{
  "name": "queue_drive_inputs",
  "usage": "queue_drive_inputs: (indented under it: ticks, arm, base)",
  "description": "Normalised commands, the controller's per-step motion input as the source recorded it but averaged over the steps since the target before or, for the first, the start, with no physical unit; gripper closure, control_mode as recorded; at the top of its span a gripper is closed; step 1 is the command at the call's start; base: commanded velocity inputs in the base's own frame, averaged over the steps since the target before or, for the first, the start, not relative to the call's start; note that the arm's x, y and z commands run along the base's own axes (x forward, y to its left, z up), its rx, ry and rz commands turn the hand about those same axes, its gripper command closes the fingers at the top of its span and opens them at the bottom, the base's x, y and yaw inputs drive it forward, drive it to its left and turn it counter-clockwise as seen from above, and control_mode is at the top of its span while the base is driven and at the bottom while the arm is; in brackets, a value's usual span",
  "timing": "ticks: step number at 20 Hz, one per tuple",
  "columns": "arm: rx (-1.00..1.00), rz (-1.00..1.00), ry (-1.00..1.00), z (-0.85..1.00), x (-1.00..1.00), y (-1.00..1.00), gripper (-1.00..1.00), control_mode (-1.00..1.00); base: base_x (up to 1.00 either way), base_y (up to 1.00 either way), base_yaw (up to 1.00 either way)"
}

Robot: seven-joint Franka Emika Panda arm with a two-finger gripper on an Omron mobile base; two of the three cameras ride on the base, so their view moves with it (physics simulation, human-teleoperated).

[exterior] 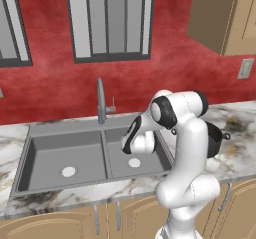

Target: Dump the bell pepper from the pot into the sink. Then turn on the water and wash the bell pepper. Then turn off the water and put the bell pepper back in the pot.

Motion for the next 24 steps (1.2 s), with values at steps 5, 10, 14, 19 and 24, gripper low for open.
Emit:
queue_drive_inputs:
  ticks: [5, 10, 14, 19, 24]
  arm:
    - [0.0, 0.0, 0.04, -0.25, 0.16, 0.03, -1.0, -1.0]
    - [-0.02, 0.0, 0.07, -0.38, 0.0, 0.16, -1.0, -1.0]
    - [-0.01, 0.0, 0.07, -0.25, 0.07, 0.21, 1.0, -1.0]
    - [0.0, 0.0, 0.01, -0.01, 0.02, 0.03, 1.0, -1.0]
    - [0.0, -0.01, -0.08, 0.67, -0.28, -0.08, 1.0, -1.0]
  base:
    - [0.0, 0.0, 0.0]
    - [0.0, 0.0, 0.0]
    - [0.0, 0.0, 0.0]
    - [0.0, 0.0, 0.0]
    - [0.0, 0.0, 0.0]
